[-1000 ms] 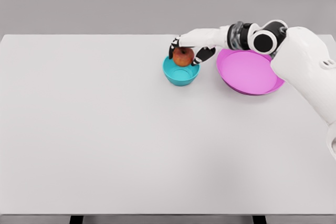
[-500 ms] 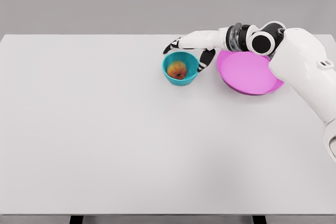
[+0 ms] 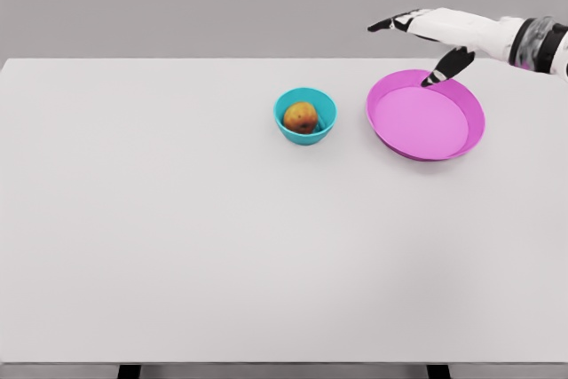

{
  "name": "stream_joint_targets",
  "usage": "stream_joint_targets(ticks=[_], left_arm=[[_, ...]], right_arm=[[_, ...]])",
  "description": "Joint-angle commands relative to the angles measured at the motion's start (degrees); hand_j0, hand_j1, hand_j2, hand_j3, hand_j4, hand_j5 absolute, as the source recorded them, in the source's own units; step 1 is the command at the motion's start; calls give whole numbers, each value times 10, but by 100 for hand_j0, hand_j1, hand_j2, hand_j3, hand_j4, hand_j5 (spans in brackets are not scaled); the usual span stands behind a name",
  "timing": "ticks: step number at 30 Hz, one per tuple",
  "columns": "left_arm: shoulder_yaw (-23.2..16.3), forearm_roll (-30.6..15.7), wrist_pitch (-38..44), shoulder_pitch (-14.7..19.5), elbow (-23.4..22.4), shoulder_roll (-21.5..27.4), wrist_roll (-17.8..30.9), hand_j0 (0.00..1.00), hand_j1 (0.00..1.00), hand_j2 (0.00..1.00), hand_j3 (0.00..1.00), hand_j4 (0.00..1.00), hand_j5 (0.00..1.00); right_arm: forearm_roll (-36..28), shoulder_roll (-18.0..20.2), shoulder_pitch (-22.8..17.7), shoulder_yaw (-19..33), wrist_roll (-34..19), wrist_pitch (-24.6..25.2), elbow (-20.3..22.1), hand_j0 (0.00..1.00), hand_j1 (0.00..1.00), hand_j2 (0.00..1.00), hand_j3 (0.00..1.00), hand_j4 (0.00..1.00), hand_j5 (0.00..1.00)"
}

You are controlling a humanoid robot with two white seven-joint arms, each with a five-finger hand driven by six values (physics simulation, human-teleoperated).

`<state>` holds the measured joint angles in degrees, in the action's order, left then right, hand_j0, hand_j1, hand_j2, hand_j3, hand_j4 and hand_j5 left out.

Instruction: Put the apple from the pink plate into the blue bowl with your right arm

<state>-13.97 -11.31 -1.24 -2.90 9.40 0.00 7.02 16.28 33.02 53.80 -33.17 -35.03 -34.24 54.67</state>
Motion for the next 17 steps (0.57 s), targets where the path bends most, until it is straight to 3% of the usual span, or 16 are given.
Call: stream_joint_targets(ticks=[1,3,5,8,17], left_arm=[[0,0,-1,0,0,0,0,100,100,100,100,100,100],[0,0,0,0,0,0,0,100,100,100,100,100,100],[0,0,0,0,0,0,0,100,100,100,100,100,100],[0,0,-1,0,0,0,0,100,100,100,100,100,100],[1,0,-1,1,0,0,0,100,100,100,100,100,100]], right_arm=[[-5,26,-9,78,0,-8,5,100,100,100,100,100,100],[-5,35,-46,122,0,-8,14,100,100,100,100,100,100],[-6,67,-86,132,0,-8,67,100,100,100,100,100,100],[-6,77,-136,179,0,-8,99,100,100,100,100,100,100],[-5,77,-166,180,0,-8,99,100,100,100,100,100,100]])
